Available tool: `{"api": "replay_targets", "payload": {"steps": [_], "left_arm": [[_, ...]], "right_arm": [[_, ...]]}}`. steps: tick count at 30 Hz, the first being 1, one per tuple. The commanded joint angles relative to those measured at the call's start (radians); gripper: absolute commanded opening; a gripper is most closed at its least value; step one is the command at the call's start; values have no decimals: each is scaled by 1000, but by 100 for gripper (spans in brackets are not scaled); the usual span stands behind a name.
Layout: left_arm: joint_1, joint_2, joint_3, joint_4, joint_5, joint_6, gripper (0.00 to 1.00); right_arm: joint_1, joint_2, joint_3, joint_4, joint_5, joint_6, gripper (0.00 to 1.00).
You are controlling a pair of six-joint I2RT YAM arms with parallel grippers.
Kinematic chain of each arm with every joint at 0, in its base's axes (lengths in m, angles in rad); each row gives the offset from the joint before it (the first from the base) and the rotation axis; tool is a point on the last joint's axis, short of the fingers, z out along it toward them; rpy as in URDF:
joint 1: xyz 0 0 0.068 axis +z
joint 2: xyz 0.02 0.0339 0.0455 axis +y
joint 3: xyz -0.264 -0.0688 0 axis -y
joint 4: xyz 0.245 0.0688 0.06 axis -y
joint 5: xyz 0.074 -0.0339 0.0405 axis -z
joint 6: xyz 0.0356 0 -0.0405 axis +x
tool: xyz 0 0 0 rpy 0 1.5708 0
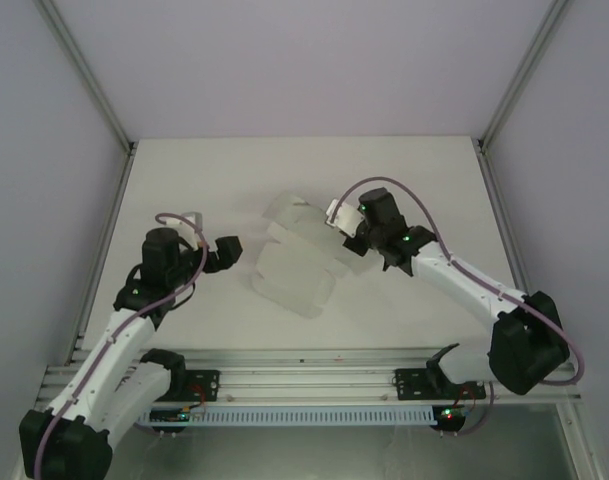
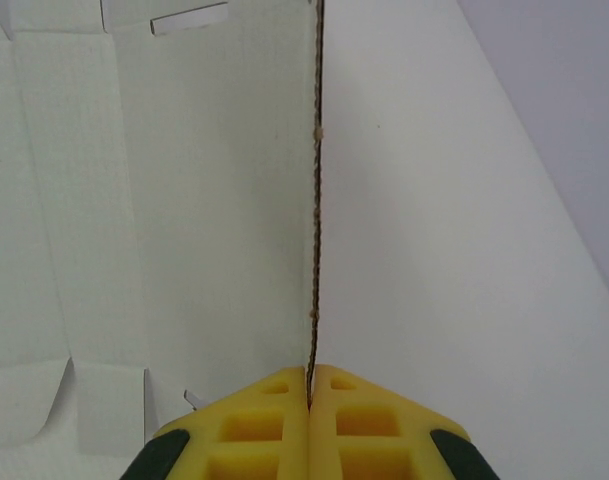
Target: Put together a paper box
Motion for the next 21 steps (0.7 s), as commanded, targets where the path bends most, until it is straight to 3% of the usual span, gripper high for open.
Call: {"api": "replay_targets", "payload": {"steps": [1, 10, 21], "left_arm": [[-1, 22, 18, 18, 36, -22, 99], [-1, 164, 90, 58, 99, -39, 100], [-28, 523, 328, 83, 247, 45, 100]], "right_arm": [[47, 33, -33, 75, 129, -160, 0], [100, 64, -126, 304, 218, -292, 0], [99, 74, -123, 250, 127, -263, 0]]}}
